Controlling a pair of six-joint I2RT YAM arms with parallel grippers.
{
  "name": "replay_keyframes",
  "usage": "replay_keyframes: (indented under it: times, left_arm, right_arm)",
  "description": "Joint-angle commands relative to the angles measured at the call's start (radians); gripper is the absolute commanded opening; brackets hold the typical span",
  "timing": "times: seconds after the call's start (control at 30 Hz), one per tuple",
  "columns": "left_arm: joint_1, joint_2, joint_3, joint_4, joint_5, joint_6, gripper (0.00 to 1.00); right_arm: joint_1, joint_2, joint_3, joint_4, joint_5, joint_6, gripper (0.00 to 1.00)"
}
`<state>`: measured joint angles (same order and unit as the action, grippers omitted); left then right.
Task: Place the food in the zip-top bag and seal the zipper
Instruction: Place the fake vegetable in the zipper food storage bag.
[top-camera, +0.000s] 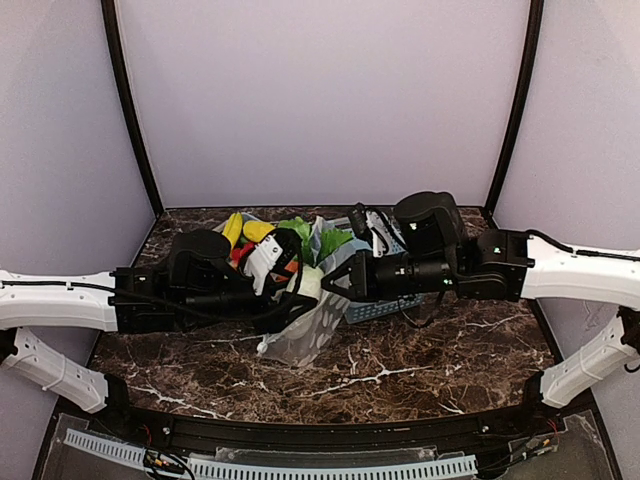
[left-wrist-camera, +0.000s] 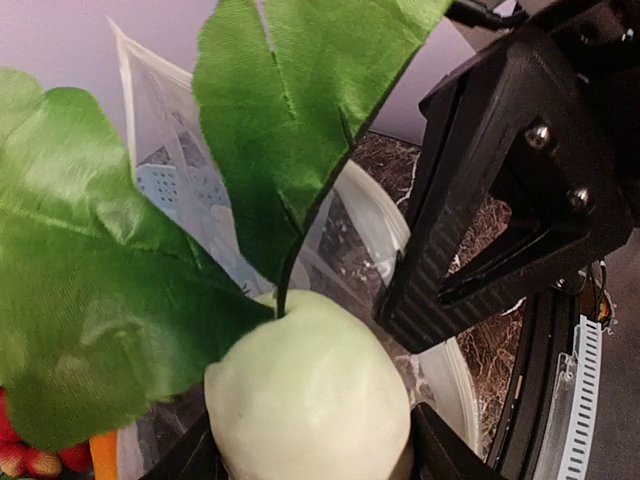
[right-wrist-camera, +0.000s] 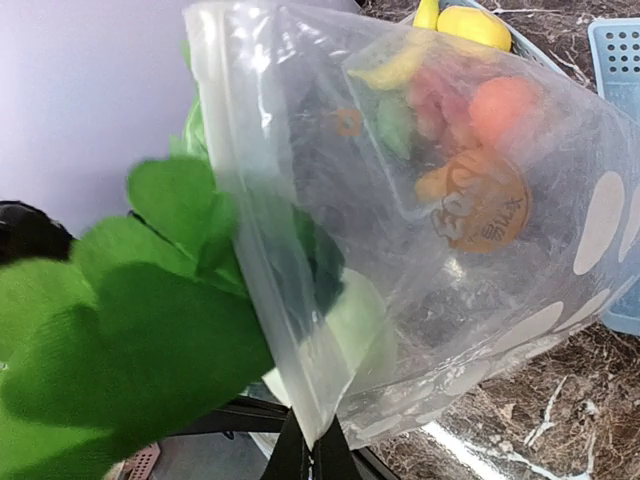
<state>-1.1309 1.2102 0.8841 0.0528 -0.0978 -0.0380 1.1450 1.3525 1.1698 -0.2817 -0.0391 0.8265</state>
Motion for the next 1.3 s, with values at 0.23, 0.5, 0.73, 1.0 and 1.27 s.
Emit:
replay_keyframes:
  times: [0.23, 0.5, 0.73, 1.0, 1.27]
  left_arm:
    - [-0.003, 0.069, 0.098, -0.167, -0.007, -0.08, 0.51]
    - [-0.002, 0.152, 0.252, -0.285, -0.055, -0.166, 0.54]
    - [0.006, 0.189, 0.312, -0.38, -0.045, -0.234, 0.6]
    - [0.006, 0.103, 0.301, -0.331, 0.036, -0.268, 0.81]
    - [0.021, -0.02, 0.298, -0.394, 0.094, -0.343, 0.91]
  right_arm:
    - [-0.016, -0.034, -0.045, 0.133, -0.067, 0.032, 0.0]
    - [-0.02, -0.033, -0.073, 0.141, -0.064, 0.048, 0.0]
    - [-0.024, -0.039, -0.097, 0.151, -0.061, 0.064, 0.0]
    - [-0.026, -0.052, -0.115, 0.15, -0.031, 0.083, 0.0]
    - [-0.027, -0.054, -0.127, 0.145, -0.01, 0.093, 0.0]
